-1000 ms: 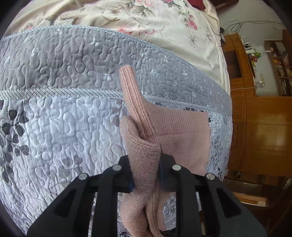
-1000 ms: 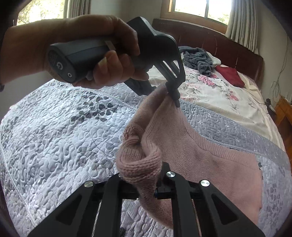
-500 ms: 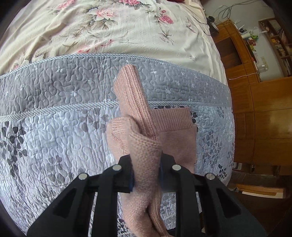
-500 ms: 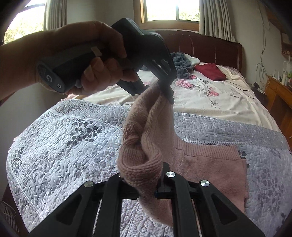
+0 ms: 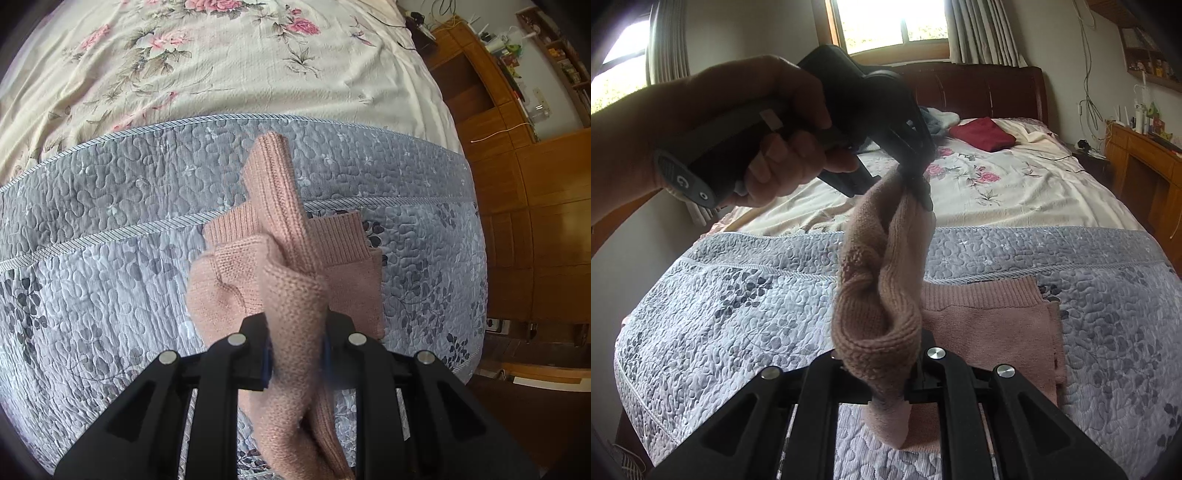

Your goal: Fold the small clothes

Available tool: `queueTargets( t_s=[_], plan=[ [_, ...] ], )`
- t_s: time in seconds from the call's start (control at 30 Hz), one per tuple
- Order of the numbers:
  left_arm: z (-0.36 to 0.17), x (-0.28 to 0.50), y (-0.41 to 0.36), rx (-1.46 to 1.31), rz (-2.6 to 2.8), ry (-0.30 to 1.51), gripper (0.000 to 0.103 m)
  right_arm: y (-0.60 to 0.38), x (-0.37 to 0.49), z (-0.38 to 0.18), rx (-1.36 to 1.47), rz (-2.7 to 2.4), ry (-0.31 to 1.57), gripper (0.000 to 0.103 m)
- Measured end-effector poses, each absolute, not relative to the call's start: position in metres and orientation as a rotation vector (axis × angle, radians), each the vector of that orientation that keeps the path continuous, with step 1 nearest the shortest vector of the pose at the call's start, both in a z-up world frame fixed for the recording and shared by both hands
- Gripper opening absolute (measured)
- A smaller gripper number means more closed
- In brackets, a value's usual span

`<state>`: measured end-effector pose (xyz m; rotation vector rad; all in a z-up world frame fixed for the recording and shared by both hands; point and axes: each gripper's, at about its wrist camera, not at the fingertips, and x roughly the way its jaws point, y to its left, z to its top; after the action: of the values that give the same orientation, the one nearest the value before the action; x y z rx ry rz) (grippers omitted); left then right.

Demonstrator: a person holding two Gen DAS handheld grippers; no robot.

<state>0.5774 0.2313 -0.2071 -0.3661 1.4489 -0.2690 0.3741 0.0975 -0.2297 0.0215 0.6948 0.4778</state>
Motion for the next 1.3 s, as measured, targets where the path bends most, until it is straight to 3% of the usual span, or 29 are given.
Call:
queueTargets(
  t_s=[0.73, 1.3],
  plan=[
    [-0.246, 0.596, 0.121, -0.146, -0.198, 1.492, 0.018, 0.017, 0.39, -0.268, 0.173, 0.394, 0.759, 0.01],
    [-0.323, 0.59, 0.035, 0.007, -0.041, 1.508, 0.023, -0.063, 0.396, -0.352, 0.494, 0.405, 0.931, 0.01]
  ],
)
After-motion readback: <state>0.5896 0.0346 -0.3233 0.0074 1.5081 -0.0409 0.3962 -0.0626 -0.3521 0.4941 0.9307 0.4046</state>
